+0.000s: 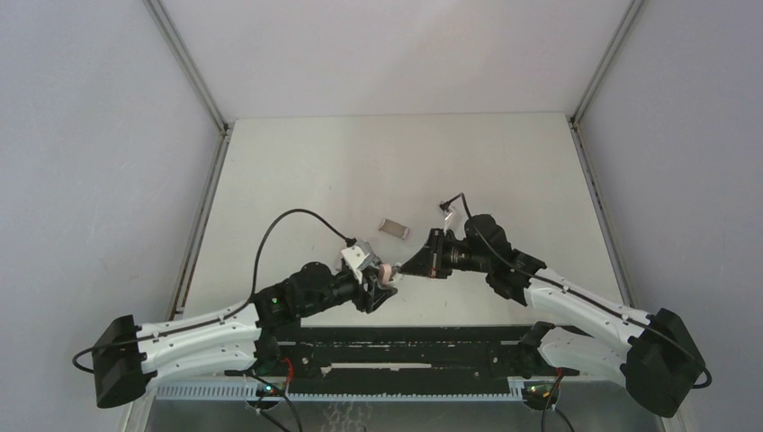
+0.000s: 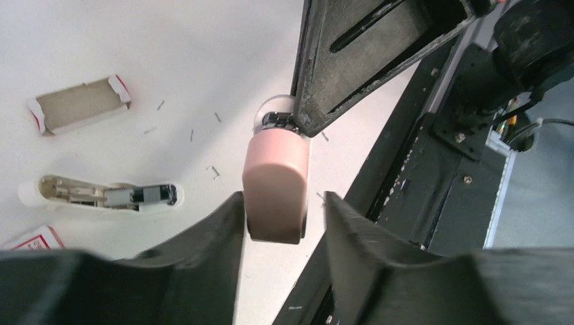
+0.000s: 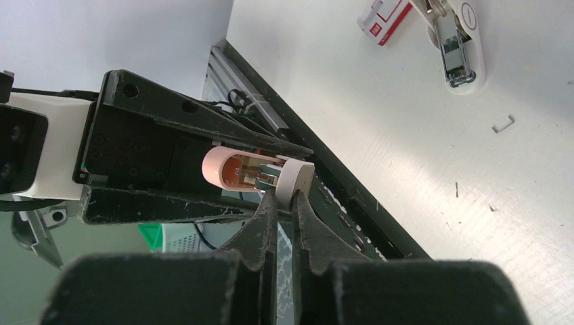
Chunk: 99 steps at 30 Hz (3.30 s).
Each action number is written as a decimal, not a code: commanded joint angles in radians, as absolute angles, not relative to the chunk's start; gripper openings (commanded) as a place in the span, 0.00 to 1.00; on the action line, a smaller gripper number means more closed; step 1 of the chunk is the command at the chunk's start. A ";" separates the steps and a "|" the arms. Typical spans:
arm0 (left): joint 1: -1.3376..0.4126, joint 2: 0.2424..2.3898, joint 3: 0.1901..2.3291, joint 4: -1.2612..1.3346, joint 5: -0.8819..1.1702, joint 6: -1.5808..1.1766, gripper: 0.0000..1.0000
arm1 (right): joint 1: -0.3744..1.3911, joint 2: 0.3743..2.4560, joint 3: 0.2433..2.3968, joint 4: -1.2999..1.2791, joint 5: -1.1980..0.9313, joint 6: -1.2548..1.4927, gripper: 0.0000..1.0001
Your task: Load the staples into the stapler
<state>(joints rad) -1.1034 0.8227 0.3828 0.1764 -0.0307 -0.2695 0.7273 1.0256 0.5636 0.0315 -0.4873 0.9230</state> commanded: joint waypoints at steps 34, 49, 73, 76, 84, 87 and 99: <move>-1.103 0.778 0.382 0.246 -0.090 -0.270 0.00 | 0.701 0.955 0.526 0.247 -0.610 1.047 0.80; -1.104 0.794 0.388 0.267 -0.058 -0.275 0.00 | 0.789 1.068 0.648 -0.036 -0.377 0.946 0.83; -1.104 0.795 0.383 0.268 -0.061 -0.269 0.00 | 0.850 1.227 0.740 -0.004 -0.456 0.918 0.00; -1.103 0.795 0.382 0.267 -0.064 -0.268 0.00 | 0.850 1.211 0.739 -0.010 -0.443 0.914 0.00; -1.104 0.805 0.385 0.257 -0.067 -0.254 0.00 | 0.842 1.226 0.736 0.058 -0.540 0.960 0.22; -1.103 0.817 0.400 0.223 -0.103 -0.267 0.00 | 0.851 1.228 0.736 0.059 -0.546 0.955 0.51; -1.104 0.818 0.401 0.212 -0.131 -0.279 0.00 | 0.859 1.210 0.735 -0.013 -0.470 0.904 0.00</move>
